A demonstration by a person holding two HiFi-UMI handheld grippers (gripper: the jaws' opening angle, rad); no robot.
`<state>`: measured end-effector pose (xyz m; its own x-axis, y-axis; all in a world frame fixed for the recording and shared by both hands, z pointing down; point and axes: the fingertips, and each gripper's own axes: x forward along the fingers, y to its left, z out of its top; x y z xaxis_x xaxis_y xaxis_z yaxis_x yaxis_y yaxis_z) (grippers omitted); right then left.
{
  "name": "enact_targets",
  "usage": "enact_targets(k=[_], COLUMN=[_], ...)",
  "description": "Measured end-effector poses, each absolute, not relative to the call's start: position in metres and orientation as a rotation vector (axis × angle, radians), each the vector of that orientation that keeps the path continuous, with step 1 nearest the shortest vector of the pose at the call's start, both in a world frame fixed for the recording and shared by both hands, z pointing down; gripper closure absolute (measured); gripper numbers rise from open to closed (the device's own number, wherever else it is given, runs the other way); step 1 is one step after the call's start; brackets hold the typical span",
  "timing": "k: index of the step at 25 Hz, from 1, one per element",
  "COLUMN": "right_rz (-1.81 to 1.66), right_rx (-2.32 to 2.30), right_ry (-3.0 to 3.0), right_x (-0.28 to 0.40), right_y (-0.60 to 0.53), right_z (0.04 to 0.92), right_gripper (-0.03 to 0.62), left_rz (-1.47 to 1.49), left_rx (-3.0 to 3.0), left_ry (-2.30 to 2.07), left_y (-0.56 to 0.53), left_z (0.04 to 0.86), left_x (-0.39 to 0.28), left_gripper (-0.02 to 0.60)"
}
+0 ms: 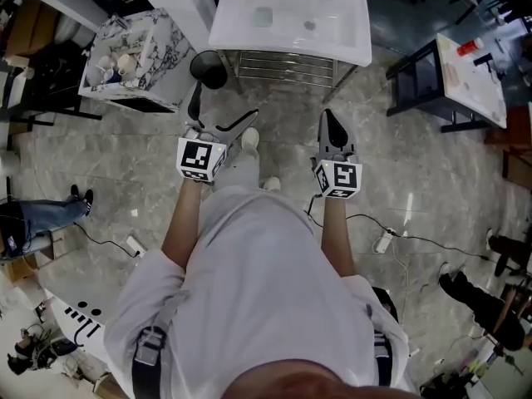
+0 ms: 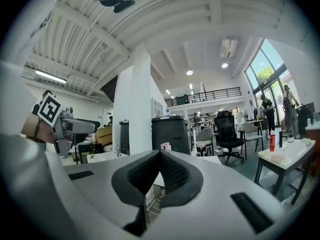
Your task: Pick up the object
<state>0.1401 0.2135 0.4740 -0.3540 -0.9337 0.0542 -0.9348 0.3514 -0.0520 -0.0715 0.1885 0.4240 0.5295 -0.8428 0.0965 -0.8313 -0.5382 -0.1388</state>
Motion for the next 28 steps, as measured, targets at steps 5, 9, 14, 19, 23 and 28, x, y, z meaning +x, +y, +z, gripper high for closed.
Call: enact_targets(k=[5, 9, 14, 19, 23, 28], right_rz=[0.146, 0.161, 0.185, 0.267, 0.334, 0.422], right_rx=[1.781, 1.782, 1.767, 1.762, 1.768, 1.773], right_ry=[-2.556, -2.538, -2.526, -2.448, -2.363, -2.288], right_x=[0.150, 0.156, 0.150, 0.138, 0.131, 0.122], right_y=[0.190, 0.157, 0.095, 0.032, -0.010, -0.043], right_z=[0.483, 0.491, 0.493, 0.508, 0.522, 0.529], right_gripper=[0.591, 0.591, 0.591, 0.591, 0.591, 0.591], left_rz=[-0.213, -0.226, -0.260, -0.320, -0.340, -0.379], left_rx=[-2.682, -2.677, -2.696, -2.766, -2.816, -2.885], left_ry=[1.514, 1.548, 1.580, 1.567, 1.553, 1.550], left_y=[0.148, 0.101, 0.025, -0.063, -0.125, -0.183], left_z=[0.432, 0.444, 0.457, 0.483, 0.505, 0.534], left_x=[-0.072, -0.075, -0.083, -0.093, -0.094, -0.101], left_gripper=[-0.009, -0.009, -0.009, -0.008, -0.008, -0.008])
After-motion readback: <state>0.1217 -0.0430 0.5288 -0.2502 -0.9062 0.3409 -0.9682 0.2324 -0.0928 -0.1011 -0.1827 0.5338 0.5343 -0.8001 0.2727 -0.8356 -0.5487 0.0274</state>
